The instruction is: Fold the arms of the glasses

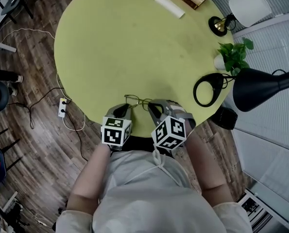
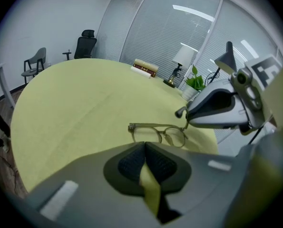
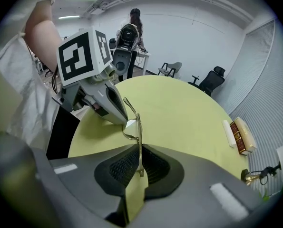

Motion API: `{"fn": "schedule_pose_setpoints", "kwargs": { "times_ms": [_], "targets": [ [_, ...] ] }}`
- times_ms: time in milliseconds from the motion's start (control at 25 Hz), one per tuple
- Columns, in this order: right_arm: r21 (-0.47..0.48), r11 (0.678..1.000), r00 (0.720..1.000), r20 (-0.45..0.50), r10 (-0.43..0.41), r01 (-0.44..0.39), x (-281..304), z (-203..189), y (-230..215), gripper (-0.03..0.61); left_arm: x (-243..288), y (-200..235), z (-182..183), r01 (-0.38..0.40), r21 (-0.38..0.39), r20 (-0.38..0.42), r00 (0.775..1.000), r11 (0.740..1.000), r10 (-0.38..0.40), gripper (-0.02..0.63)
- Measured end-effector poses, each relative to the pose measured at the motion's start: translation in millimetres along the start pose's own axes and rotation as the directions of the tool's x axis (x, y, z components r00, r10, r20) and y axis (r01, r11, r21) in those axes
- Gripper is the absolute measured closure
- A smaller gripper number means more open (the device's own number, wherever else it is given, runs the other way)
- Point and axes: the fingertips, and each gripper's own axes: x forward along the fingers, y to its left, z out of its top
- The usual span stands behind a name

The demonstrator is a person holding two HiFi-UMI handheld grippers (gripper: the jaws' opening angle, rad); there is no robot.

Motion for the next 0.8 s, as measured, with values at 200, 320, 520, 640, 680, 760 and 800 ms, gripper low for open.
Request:
{"fn": "schedule_pose_setpoints", "kwargs": {
  "times_ms": [200, 320, 520, 640, 680, 760, 800],
  "targets": [
    [0.010, 1.000, 1.000, -0.006, 0.006, -0.006, 11, 4, 0, 0.557, -1, 0, -1, 0.001, 0.018, -0.001, 1.000, 1.000, -0.001, 0.607],
    [0.007, 1.000, 1.000, -0.011, 0.013, -0.013, 18, 4, 0, 0.557, 0, -1, -1, -0.002, 0.026, -0.002, 1.000, 1.000, 0.002, 0.607],
    [-0.021, 0.999, 0.999, -0.032, 0.031, -0.031, 26, 3, 2, 0.557, 1, -1, -2, -0.002, 0.027, -0.013, 1.000, 1.000, 0.002, 0.607],
    [-0.016, 0.999, 0.999, -0.031, 0.036, -0.036, 29, 2, -1, 0.557, 1, -1, -2, 0.002, 0.032, -0.012, 1.000, 0.999, -0.001, 0.607],
    [-0.013, 0.999, 0.999, -0.028, 0.038, -0.039, 30, 2, -1, 0.557, 2, -1, -2, 0.001, 0.035, -0.012, 1.000, 0.999, -0.001, 0.607],
    [-0.013, 0.999, 0.999, -0.025, 0.043, -0.043, 31, 1, -2, 0.555, 1, -1, -2, -0.002, 0.040, -0.012, 1.000, 0.999, 0.002, 0.607],
    [-0.016, 0.999, 0.999, -0.025, 0.044, -0.044, 31, 1, -2, 0.555, 1, -2, -3, -0.003, 0.042, -0.012, 1.000, 0.999, 0.003, 0.607]
  ]
}}
